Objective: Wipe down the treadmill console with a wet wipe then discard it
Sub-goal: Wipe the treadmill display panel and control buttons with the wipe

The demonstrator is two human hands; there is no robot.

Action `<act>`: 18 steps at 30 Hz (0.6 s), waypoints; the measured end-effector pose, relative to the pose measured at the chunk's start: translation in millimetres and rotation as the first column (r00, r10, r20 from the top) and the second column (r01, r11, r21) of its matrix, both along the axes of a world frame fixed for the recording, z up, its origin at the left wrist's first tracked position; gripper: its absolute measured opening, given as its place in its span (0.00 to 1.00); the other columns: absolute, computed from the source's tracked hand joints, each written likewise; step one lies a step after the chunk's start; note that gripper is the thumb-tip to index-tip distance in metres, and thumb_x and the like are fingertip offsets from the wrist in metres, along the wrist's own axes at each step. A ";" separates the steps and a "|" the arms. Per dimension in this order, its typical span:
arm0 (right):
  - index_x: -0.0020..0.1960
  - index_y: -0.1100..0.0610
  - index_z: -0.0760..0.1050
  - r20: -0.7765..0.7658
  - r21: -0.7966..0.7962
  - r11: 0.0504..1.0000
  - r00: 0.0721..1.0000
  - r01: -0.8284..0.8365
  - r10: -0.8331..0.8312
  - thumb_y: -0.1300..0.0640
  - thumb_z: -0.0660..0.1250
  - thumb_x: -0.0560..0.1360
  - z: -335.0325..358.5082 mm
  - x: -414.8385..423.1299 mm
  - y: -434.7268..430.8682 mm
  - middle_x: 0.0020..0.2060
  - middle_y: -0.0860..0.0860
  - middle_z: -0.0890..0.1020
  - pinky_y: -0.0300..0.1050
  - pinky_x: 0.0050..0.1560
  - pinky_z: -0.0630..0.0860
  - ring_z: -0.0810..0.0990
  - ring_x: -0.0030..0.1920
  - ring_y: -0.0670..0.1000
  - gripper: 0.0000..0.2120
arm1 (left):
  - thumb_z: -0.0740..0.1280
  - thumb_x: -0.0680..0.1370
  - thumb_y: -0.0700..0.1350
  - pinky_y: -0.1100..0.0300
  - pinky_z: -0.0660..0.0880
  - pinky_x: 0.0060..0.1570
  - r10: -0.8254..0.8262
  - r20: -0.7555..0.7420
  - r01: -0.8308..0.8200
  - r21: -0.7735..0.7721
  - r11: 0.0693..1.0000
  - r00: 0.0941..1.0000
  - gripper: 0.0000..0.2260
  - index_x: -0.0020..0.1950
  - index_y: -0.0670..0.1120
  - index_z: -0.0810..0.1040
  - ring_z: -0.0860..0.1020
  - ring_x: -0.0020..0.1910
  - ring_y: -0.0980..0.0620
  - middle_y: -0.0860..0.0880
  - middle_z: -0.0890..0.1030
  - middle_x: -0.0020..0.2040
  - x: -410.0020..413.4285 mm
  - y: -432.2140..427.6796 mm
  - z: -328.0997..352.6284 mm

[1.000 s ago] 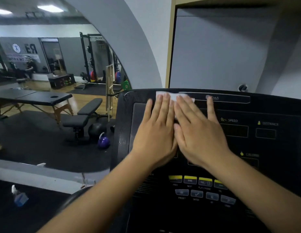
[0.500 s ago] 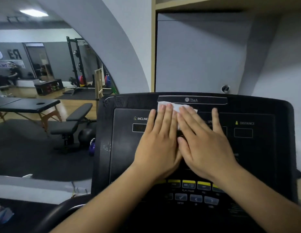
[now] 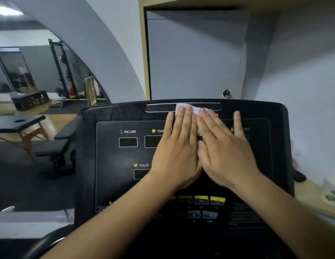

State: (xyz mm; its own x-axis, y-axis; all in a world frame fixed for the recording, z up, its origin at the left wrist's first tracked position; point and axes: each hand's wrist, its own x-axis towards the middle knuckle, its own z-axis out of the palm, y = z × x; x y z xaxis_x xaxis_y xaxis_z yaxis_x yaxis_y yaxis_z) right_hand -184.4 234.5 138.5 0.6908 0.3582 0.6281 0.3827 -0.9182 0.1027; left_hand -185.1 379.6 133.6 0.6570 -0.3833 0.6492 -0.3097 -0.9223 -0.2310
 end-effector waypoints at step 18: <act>0.79 0.57 0.53 0.035 0.059 0.987 0.988 0.151 -0.153 0.48 0.41 0.79 21.4 21.2 -46.7 0.79 0.52 0.55 0.68 0.75 0.42 0.51 0.79 0.49 0.30 | 0.41 0.83 0.52 0.44 0.37 0.76 0.014 -0.038 -0.011 0.071 0.997 0.999 0.28 0.78 0.38 0.39 0.39 0.78 0.40 0.37 0.42 0.79 23.0 -54.4 37.7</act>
